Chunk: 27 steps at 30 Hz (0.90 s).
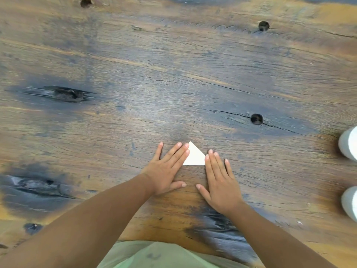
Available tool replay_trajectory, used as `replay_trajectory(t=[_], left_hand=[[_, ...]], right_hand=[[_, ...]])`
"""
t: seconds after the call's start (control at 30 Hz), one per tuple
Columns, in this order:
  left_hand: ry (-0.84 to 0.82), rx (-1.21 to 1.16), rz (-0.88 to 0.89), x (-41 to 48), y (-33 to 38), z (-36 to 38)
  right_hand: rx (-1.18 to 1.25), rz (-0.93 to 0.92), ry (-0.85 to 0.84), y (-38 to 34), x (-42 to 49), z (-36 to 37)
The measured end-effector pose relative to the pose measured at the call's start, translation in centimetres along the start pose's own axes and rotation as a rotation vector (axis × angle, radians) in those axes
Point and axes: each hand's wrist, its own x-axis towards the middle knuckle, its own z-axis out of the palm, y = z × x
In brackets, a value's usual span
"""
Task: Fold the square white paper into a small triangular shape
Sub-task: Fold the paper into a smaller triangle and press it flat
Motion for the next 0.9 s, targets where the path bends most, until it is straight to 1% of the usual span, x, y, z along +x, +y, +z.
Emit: replay_trajectory(t=[0.1,0.2,0.33,0.47,0.6,0.67,0.77,0.9], left_hand=[[0.031,0.009,0.009,0.0,0.0,0.0],[0.095,0.017,0.013,-0.1,-0.2,0.6],[0.154,-0.014,0.000,0.0,0.2,0.5],[0.236,-0.083,-0.114,2.3,1.2,-1.1],[0.245,-0.131,-0.284,6.9,2.8,-2.8],[0.236,-0.153,-0.342,8.6,3.3,-2.8],[0.242,-0.117,-0.385,9.5,3.5,-2.0],[0.300,-0.103,-0.372,9.7,3.4,-1.0]], right_hand=[[-0.003,0.011,0.008,0.0,-0.1,0.5],[-0.005,0.011,0.026,0.1,0.2,1.2],[-0.001,0.000,0.057,0.1,0.0,1.4],[-0.005,-0.003,0.062,0.2,0.1,1.4],[-0.018,-0.004,0.048,0.1,0.1,1.2],[-0.026,-0.004,0.052,0.1,0.1,1.2],[-0.035,-0.002,0.059,0.1,0.1,1.0],[-0.036,-0.002,0.062,0.0,0.1,1.2]])
